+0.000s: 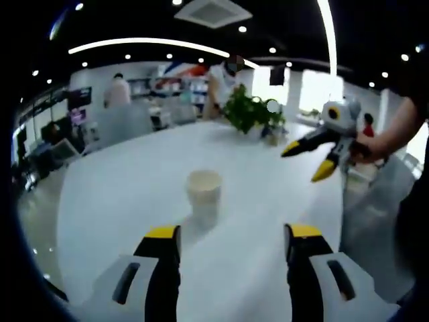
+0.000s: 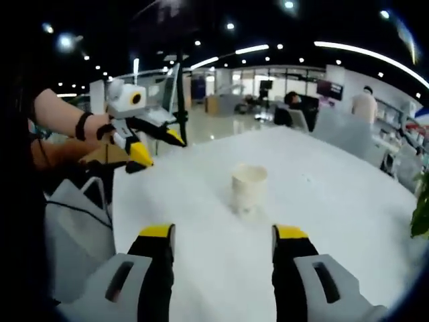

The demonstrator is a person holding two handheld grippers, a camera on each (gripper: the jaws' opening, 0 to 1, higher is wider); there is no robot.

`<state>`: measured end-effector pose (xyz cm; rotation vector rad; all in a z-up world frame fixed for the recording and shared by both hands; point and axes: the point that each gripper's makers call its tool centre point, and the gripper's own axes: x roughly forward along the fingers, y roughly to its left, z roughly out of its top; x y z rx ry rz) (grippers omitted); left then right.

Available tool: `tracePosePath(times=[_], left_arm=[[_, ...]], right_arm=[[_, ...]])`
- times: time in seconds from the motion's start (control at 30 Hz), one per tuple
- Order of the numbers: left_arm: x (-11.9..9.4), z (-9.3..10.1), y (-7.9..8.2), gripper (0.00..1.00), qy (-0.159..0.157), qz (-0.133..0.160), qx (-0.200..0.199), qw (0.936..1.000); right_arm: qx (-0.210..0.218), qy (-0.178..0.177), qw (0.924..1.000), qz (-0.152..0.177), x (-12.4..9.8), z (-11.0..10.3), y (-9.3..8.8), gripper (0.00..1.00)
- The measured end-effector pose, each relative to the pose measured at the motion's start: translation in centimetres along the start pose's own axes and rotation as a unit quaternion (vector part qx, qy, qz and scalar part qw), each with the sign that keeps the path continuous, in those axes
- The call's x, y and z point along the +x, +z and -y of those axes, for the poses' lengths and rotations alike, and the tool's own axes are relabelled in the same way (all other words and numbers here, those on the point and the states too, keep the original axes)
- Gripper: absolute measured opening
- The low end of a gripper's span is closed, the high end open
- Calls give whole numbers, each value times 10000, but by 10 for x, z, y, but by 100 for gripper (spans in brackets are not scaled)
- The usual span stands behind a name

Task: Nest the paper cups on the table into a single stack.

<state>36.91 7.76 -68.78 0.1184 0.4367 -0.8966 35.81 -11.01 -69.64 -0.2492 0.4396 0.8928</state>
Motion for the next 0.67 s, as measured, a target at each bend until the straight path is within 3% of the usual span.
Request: tracePosePath(times=[0.13, 0.2, 0.3, 0.37, 0.5, 0.67], left_arm=[[-17, -1, 0, 91, 216, 158, 34, 9996], [-23, -4, -8, 98, 333, 111, 86, 9993], [-30, -2, -29, 98, 321, -170, -65, 9993], [-33, -1, -33, 98, 328, -179, -143, 9992], [-43, -4, -29, 98, 446, 9, -215, 9988], [-47, -6, -18, 98, 539, 212, -134, 9982]], right_arm=[[219, -190, 9996, -15, -9, 4, -7, 91], [295, -175, 9993, -162, -10, 2, -16, 99], [52, -224, 9989, -397, -14, 0, -27, 100], [-11, -202, 9987, -478, -14, -4, -28, 100], [-136, -184, 9988, -435, -16, -10, -18, 100], [-204, -308, 9987, -346, -22, -3, -13, 99]])
